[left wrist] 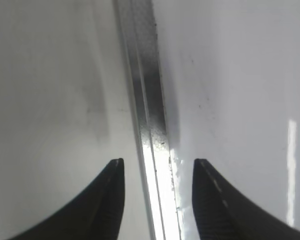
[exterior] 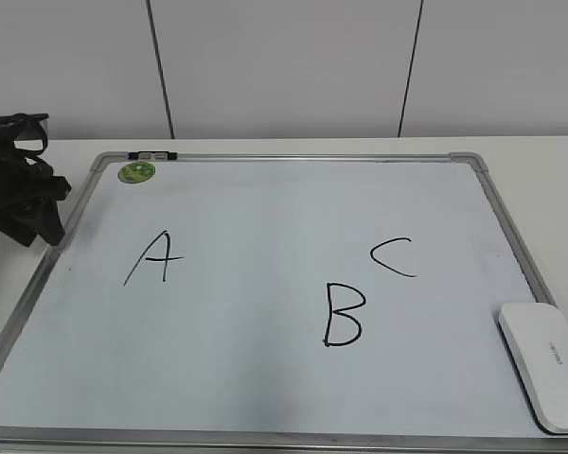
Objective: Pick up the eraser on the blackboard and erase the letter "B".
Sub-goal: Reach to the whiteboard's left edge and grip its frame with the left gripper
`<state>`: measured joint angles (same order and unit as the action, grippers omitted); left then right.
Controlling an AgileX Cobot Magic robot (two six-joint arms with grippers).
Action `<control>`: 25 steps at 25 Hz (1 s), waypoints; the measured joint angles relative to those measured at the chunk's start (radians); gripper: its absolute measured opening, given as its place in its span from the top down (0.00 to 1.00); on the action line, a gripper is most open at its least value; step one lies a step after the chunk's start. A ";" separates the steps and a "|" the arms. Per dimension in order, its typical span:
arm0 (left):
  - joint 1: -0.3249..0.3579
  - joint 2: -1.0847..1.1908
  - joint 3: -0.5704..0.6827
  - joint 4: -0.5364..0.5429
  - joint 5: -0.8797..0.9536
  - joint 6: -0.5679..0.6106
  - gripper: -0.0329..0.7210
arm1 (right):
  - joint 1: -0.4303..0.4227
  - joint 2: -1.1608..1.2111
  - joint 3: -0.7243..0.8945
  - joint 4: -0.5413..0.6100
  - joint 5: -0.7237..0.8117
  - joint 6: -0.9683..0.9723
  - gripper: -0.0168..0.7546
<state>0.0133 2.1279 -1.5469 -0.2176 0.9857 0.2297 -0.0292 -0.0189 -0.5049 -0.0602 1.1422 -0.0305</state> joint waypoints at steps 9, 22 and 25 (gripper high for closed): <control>0.007 0.044 -0.004 0.007 0.016 0.002 0.58 | 0.000 0.000 0.000 0.000 0.000 0.000 0.21; 0.016 0.046 -0.004 0.007 0.016 0.004 0.67 | 0.000 0.000 0.000 0.000 0.000 0.000 0.21; 0.016 0.046 -0.004 0.007 0.016 0.004 0.68 | 0.000 0.000 0.000 0.000 0.000 0.000 0.21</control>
<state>0.0292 2.1739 -1.5511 -0.2109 1.0015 0.2340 -0.0292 -0.0189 -0.5049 -0.0602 1.1422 -0.0305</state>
